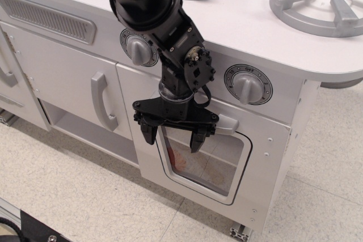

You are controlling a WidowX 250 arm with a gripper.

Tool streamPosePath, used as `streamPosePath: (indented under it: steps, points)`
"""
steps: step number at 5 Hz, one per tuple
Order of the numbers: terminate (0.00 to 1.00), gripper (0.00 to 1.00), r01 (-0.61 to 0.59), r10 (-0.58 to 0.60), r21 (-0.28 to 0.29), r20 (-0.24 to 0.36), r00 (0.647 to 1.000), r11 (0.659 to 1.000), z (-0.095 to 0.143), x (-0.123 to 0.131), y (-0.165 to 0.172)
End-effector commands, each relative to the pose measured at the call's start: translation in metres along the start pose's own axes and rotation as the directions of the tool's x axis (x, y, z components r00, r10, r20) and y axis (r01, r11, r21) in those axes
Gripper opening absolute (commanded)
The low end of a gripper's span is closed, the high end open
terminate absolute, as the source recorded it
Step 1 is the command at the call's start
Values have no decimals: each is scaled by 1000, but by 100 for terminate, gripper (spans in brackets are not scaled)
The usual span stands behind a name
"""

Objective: Close oven

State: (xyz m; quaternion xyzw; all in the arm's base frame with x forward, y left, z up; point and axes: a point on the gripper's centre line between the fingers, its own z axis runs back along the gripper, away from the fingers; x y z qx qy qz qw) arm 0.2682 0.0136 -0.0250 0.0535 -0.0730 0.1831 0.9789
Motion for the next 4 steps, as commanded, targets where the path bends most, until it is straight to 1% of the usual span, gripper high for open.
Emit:
streamPosePath:
  steps: [1, 2, 3, 4]
  points:
    - [0, 100, 53, -50, -102, 36, 998, 993, 58, 3, 7]
    - [0, 100, 73, -76, -150, -10, 997, 986, 76, 6, 11]
    - [0, 100, 73, -76, -150, -10, 997, 986, 76, 6, 11]
    - [100, 100, 73, -76, -150, -10, 997, 986, 76, 6, 11]
